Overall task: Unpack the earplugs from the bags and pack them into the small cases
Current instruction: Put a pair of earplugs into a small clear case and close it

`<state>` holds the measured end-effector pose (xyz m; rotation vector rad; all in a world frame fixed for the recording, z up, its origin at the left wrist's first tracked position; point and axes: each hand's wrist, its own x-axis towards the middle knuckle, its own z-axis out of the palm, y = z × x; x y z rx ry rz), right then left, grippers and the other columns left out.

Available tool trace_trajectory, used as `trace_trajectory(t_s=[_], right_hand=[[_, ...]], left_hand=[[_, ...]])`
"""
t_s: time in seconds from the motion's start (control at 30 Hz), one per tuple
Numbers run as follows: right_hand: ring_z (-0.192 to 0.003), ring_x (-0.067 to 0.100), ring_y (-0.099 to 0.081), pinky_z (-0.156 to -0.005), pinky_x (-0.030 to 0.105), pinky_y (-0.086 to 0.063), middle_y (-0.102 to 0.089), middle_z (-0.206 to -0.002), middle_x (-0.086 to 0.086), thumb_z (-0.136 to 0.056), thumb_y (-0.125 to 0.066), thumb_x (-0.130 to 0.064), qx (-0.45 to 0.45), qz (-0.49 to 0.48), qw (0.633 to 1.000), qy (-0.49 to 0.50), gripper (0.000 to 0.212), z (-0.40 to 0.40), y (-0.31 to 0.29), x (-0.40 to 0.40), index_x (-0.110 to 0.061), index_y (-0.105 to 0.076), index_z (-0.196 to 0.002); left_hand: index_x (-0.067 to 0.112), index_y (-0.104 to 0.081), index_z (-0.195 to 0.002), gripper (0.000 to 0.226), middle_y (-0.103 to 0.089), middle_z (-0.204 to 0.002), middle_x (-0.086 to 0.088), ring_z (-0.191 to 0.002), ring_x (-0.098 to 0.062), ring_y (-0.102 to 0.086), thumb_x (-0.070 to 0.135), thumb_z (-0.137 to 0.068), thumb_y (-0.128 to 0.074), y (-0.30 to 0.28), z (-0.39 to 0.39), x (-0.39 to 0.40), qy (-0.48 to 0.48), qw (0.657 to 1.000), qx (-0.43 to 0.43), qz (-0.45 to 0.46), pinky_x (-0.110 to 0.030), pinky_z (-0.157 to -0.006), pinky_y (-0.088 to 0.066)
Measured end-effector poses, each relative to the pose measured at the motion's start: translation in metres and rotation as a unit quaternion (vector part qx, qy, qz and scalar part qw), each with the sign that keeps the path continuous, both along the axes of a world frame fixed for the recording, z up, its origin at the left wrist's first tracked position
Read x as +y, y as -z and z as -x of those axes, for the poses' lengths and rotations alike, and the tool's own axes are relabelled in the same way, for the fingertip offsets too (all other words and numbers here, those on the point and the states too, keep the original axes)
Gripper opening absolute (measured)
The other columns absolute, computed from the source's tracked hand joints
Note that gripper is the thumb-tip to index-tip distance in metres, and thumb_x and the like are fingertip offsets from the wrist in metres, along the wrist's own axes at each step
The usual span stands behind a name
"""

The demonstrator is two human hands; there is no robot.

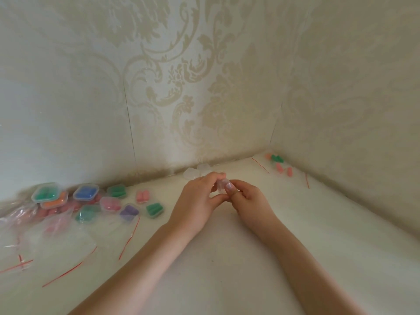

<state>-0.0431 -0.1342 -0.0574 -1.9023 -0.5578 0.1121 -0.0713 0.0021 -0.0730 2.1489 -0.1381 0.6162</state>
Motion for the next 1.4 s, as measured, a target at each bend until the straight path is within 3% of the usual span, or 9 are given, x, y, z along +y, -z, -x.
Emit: trace_trajectory(t_s=[0.2, 0.27, 0.37, 0.5, 0.67, 0.8, 0.97, 1.17, 1.4], right_hand=[[-0.041, 0.004, -0.028, -0.044, 0.013, -0.023, -0.04, -0.04, -0.016, -0.098, -0.048, -0.033, 0.031, -0.014, 0.999, -0.005, 0.024, 0.001, -0.005, -0.002, -0.025, -0.07, -0.101], [-0.044, 0.006, -0.023, -0.043, 0.018, -0.021, -0.033, -0.047, -0.011, -0.095, -0.048, -0.043, 0.052, -0.027, 0.998, 0.008, 0.03, 0.0, -0.006, -0.003, -0.038, -0.068, -0.072], [-0.042, 0.008, -0.022, -0.043, 0.021, -0.019, -0.029, -0.05, -0.004, -0.095, -0.046, -0.05, 0.089, -0.022, 0.995, 0.038, 0.051, 0.001, -0.011, -0.003, -0.03, -0.052, -0.048], [-0.042, 0.009, -0.022, -0.041, 0.02, -0.019, -0.028, -0.049, -0.005, -0.095, -0.047, -0.045, 0.121, -0.02, 0.992, 0.04, 0.038, 0.0, -0.013, -0.003, -0.027, -0.067, -0.068], [-0.04, 0.008, -0.022, -0.04, 0.019, -0.019, -0.028, -0.047, -0.006, -0.095, -0.048, -0.043, 0.123, -0.021, 0.991, 0.043, 0.036, -0.002, -0.01, -0.003, -0.016, -0.06, -0.074], [-0.044, 0.011, -0.021, -0.04, 0.018, -0.018, -0.029, -0.047, -0.008, -0.098, -0.045, -0.036, 0.142, -0.047, 0.988, 0.026, 0.034, -0.005, -0.007, -0.004, -0.012, -0.056, -0.077], [-0.043, 0.011, -0.019, -0.04, 0.019, -0.017, -0.026, -0.048, -0.006, -0.103, -0.035, -0.03, 0.14, -0.079, 0.987, 0.02, 0.042, -0.01, -0.003, -0.005, -0.017, -0.074, -0.092], [-0.039, 0.009, -0.021, -0.039, 0.02, -0.017, -0.027, -0.048, -0.007, -0.103, -0.034, -0.032, 0.154, -0.133, 0.977, 0.07, 0.044, -0.012, -0.002, -0.006, -0.018, -0.069, -0.081], [-0.036, 0.008, -0.025, -0.038, 0.019, -0.022, -0.03, -0.044, -0.008, -0.102, -0.032, -0.039, 0.108, -0.097, 0.985, 0.097, 0.048, -0.013, 0.001, -0.004, -0.012, -0.06, -0.074]], left_hand=[[0.019, -0.057, -0.117, 0.049, -0.066, -0.109, 0.007, -0.101, -0.013, -0.063, 0.015, -0.074, -0.078, -0.003, 0.0, 0.001, -0.011, 1.0, -0.019, -0.006, -0.032, -0.092, -0.049], [0.021, -0.052, -0.117, 0.053, -0.063, -0.114, 0.012, -0.106, -0.01, -0.061, 0.01, -0.073, -0.079, -0.003, 0.001, 0.002, -0.005, 0.999, -0.026, -0.023, -0.029, -0.093, -0.048], [0.029, -0.048, -0.116, 0.054, -0.058, -0.113, 0.019, -0.108, -0.006, -0.058, 0.008, -0.075, -0.077, -0.001, 0.003, 0.001, -0.004, 0.996, -0.059, -0.07, -0.027, -0.091, -0.048], [0.036, -0.043, -0.11, 0.05, -0.059, -0.112, 0.013, -0.105, -0.008, -0.058, 0.007, -0.08, -0.071, -0.003, 0.005, 0.0, -0.004, 0.992, -0.081, -0.094, -0.029, -0.085, -0.05], [0.037, -0.042, -0.107, 0.056, -0.061, -0.112, 0.01, -0.103, -0.007, -0.056, 0.003, -0.076, -0.073, -0.004, 0.005, -0.002, 0.004, 0.987, -0.096, -0.128, -0.021, -0.083, -0.045], [0.034, -0.051, -0.104, 0.051, -0.065, -0.107, 0.014, -0.103, -0.008, -0.061, 0.005, -0.072, -0.077, -0.003, 0.001, 0.0, 0.008, 0.995, -0.077, -0.069, -0.03, -0.088, -0.05], [0.016, -0.061, -0.101, 0.044, -0.064, -0.101, 0.016, -0.101, 0.009, -0.058, 0.001, -0.066, -0.082, -0.013, 0.004, -0.004, 0.031, 0.992, -0.053, 0.113, -0.01, -0.087, -0.047], [0.02, -0.062, -0.101, 0.034, -0.067, -0.105, -0.005, -0.091, -0.012, -0.068, 0.004, -0.074, -0.077, -0.02, 0.0, 0.003, 0.023, 0.935, 0.069, 0.348, -0.027, -0.081, -0.056], [0.004, -0.069, -0.097, 0.015, -0.069, -0.077, -0.005, -0.07, -0.015, -0.068, 0.003, -0.082, -0.069, -0.019, 0.007, -0.005, 0.109, 0.91, 0.207, 0.342, -0.019, -0.064, -0.054]])
